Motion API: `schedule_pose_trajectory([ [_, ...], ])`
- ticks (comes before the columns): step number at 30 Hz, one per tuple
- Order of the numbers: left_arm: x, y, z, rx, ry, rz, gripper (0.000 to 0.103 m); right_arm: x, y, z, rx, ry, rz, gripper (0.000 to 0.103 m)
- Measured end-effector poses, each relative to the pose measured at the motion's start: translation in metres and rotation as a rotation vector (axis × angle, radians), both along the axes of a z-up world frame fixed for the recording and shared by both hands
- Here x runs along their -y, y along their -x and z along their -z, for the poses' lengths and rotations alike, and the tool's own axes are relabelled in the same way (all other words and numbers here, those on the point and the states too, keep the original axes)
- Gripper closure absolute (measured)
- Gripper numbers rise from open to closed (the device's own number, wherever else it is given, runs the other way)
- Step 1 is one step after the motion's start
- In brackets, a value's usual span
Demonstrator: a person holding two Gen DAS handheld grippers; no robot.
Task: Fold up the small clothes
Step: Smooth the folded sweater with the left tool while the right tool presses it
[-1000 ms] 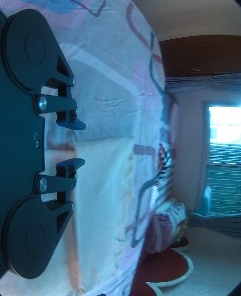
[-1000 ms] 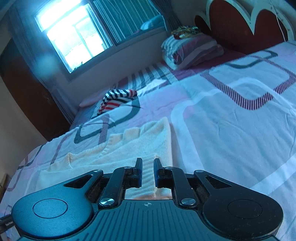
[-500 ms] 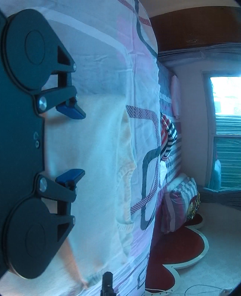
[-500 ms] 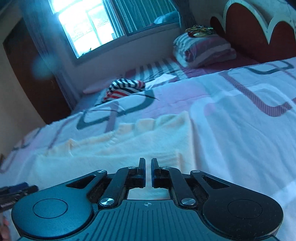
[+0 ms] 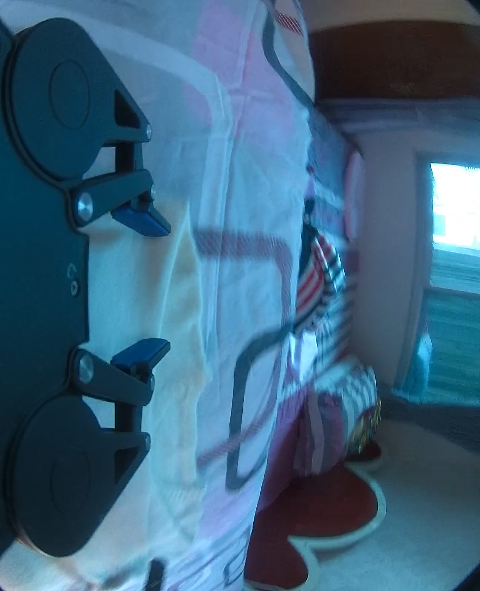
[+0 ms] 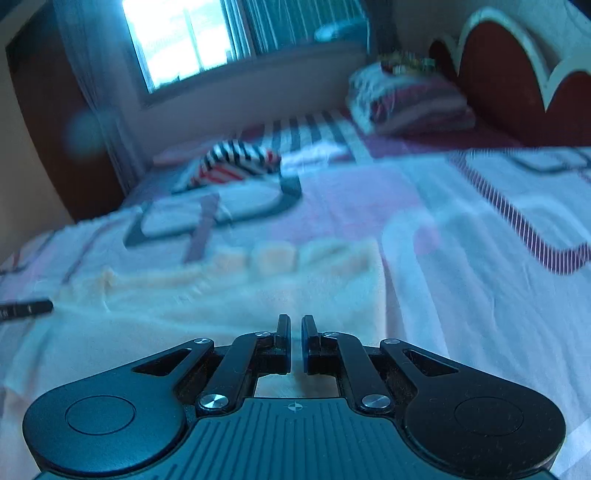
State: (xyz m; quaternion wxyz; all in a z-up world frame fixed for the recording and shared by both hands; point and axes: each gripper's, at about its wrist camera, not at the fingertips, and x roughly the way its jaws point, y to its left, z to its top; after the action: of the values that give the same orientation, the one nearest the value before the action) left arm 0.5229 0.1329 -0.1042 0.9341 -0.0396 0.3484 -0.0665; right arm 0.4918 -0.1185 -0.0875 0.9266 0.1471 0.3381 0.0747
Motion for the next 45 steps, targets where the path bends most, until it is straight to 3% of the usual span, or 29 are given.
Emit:
schedule_pose_trajectory([
  [2, 0.031, 0.008, -0.001, 0.017, -0.02, 0.047, 0.043, -0.027, -0.008, -0.001, -0.009, -0.066, -0.064, 0.096],
  [5, 0.068, 0.011, 0.007, -0.013, -0.044, 0.087, 0.043, -0.073, -0.02, 0.007, -0.05, -0.066, -0.146, 0.056],
  [8, 0.078, 0.018, 0.019, -0.008, -0.128, 0.094, 0.041, -0.09, -0.018, 0.015, -0.063, 0.019, -0.191, 0.056],
  [9, 0.072, 0.021, 0.02, 0.001, -0.141, 0.093, 0.041, -0.086, -0.015, 0.016, -0.056, 0.056, -0.187, 0.062],
  [12, 0.039, 0.03, 0.02, 0.014, -0.16, 0.053, 0.04, -0.05, -0.007, 0.02, -0.059, 0.163, -0.077, 0.067],
  [14, 0.015, 0.035, 0.019, 0.0, -0.141, 0.011, 0.037, -0.021, -0.003, 0.024, -0.068, 0.148, -0.021, 0.069],
  [17, 0.009, 0.035, 0.011, -0.022, -0.108, -0.026, 0.039, -0.019, 0.001, 0.014, -0.054, 0.146, -0.009, 0.072],
  [21, 0.039, 0.054, -0.005, 0.025, -0.061, -0.001, 0.039, -0.051, 0.022, 0.001, -0.004, 0.097, -0.102, 0.072],
  [26, 0.091, 0.068, 0.007, 0.014, -0.139, 0.1, 0.039, -0.089, 0.044, 0.011, -0.025, 0.115, -0.182, 0.072],
  [29, 0.081, 0.069, 0.016, -0.006, -0.153, 0.074, 0.037, -0.068, 0.05, 0.016, -0.032, 0.124, -0.15, 0.072],
  [31, 0.06, 0.071, 0.017, -0.007, -0.152, 0.027, 0.036, -0.037, 0.06, 0.014, -0.022, 0.171, -0.047, 0.072],
  [33, 0.041, 0.073, 0.016, -0.012, -0.163, -0.012, 0.036, -0.001, 0.065, 0.017, -0.046, 0.144, 0.027, 0.074],
  [35, 0.032, 0.071, 0.015, -0.029, -0.152, -0.039, 0.036, 0.017, 0.064, 0.017, -0.055, 0.095, 0.024, 0.092],
  [36, 0.031, 0.069, 0.014, -0.034, -0.145, -0.045, 0.036, 0.018, 0.062, 0.016, -0.059, 0.097, 0.014, 0.094],
  [40, 0.044, 0.073, 0.009, -0.023, -0.188, -0.051, 0.038, 0.013, 0.067, 0.003, -0.015, 0.136, -0.001, 0.094],
  [42, 0.049, 0.072, 0.014, -0.046, -0.229, -0.05, 0.036, 0.014, 0.063, 0.013, -0.062, 0.141, -0.018, 0.094],
  [45, 0.049, 0.069, 0.012, -0.06, -0.228, -0.063, 0.035, 0.021, 0.06, 0.015, -0.065, 0.117, -0.043, 0.094],
])
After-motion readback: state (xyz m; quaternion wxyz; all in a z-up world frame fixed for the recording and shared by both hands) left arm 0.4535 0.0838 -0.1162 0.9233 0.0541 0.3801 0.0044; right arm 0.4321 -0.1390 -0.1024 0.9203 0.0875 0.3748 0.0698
